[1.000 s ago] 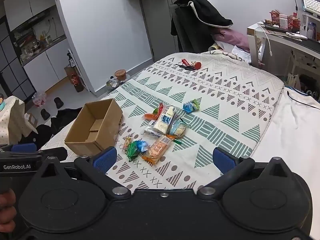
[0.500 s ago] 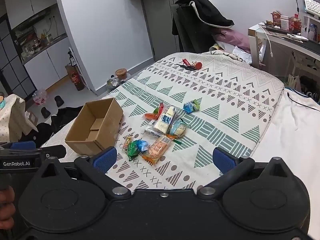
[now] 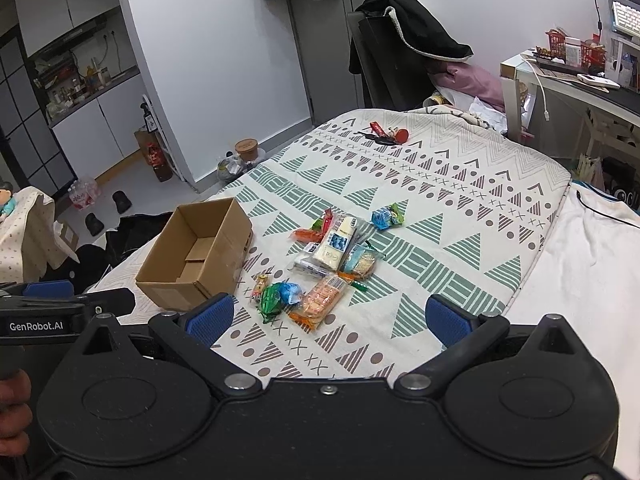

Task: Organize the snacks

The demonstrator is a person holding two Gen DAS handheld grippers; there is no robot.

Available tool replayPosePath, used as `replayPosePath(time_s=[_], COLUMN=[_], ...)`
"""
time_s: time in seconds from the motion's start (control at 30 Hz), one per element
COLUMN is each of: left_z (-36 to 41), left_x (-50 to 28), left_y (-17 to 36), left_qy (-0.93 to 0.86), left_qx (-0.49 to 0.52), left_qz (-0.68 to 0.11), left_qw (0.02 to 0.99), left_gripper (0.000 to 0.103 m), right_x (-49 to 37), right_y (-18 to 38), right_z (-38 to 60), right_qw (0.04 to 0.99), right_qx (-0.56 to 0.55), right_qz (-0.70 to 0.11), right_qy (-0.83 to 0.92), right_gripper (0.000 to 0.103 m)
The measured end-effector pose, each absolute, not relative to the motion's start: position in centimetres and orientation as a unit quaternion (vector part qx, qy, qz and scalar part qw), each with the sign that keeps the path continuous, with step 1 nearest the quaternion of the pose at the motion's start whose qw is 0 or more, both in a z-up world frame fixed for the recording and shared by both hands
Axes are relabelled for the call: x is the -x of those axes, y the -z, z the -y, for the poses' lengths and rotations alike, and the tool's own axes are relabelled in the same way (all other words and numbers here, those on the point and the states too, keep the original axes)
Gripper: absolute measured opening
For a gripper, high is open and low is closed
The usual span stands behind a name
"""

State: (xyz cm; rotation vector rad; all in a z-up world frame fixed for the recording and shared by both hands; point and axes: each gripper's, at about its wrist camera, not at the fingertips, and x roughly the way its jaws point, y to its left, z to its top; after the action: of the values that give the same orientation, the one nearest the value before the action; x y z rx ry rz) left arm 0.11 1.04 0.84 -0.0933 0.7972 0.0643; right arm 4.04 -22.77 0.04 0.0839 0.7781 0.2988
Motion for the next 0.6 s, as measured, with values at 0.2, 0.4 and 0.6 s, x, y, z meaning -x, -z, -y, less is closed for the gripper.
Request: replayPosePath(time_s=[0.2,0.4,0.6], left_z=[-1.2,-1.6,-2.0], left_x=[0.0,0.2,0.4], left_y=[-1.1,-1.6,-1.9], left_qy=[-0.032,-0.032,-0.031], left_qx=[0.047,0.048,0.050], left_qz=[-0.386,-0.386,-0.385], left_qw=[0.921,0.921,0.921], left_gripper=[0.103,0.103,0.103], right_x=[-4.0,-3.7,-3.7], right_y=[-0.1,-0.1,-0.1], right_z=[22.6,22.3,22.3], right_qw=[0.913,0.913,0.911], right_qx=[-0.041,-0.042,-0.042], right_qz=[-0.379,-0.377,-0.380], right_qy=[-0.144,-0.149,-0.155], right_gripper=[0.103,0.103,0.103])
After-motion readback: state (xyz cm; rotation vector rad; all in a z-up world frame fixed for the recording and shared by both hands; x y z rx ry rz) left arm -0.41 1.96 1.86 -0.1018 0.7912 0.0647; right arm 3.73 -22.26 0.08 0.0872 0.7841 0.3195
